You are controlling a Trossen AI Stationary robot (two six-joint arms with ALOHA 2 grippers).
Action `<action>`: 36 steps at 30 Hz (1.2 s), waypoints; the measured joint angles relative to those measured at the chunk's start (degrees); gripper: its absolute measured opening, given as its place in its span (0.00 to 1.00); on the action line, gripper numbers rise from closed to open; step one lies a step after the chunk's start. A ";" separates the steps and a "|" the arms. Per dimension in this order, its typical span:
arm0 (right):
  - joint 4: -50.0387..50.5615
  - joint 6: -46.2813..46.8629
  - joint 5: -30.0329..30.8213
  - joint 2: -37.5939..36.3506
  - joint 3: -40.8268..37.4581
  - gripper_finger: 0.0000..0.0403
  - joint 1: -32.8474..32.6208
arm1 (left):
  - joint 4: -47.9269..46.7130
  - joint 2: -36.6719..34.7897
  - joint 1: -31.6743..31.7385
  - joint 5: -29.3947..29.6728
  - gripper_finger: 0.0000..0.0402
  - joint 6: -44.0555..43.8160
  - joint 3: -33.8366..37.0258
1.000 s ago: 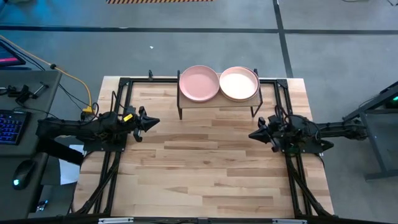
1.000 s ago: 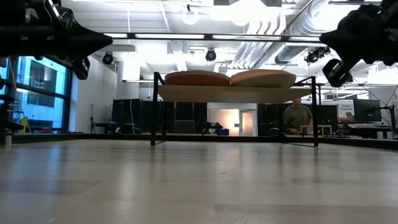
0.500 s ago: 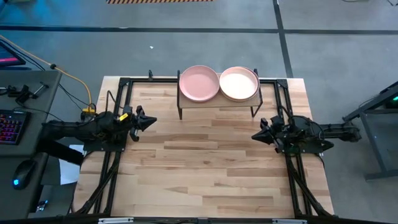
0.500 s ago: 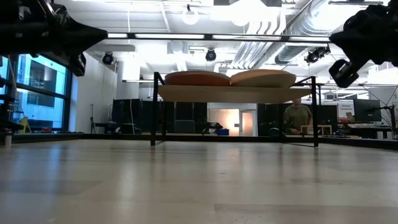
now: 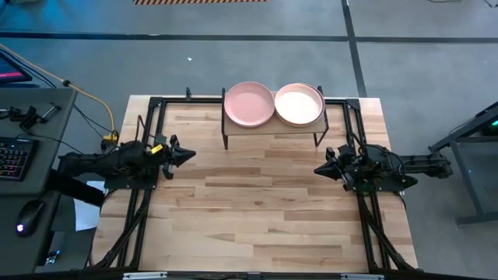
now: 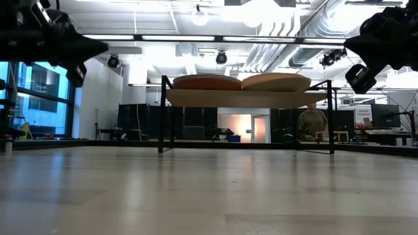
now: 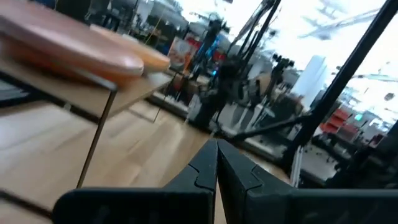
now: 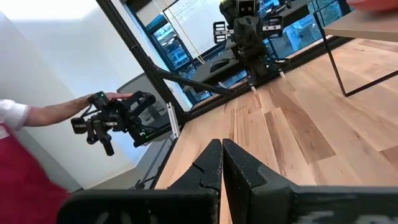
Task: Place and stack plates onto a shelf
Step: Return to Home Position
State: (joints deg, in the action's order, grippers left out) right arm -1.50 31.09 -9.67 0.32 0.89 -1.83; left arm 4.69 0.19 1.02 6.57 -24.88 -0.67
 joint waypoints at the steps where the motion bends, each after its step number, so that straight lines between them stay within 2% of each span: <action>1: 0.00 -0.01 0.00 0.00 0.00 0.00 0.00 | -1.10 -0.02 0.00 0.00 0.00 0.00 0.00; 3: 0.00 -0.01 0.00 0.00 0.00 0.00 0.00 | -3.30 0.02 0.02 -0.04 0.00 0.00 0.00; 36: 0.04 0.00 -0.20 0.04 0.00 0.00 0.00 | -3.17 1.90 0.02 0.02 0.00 -0.01 -0.02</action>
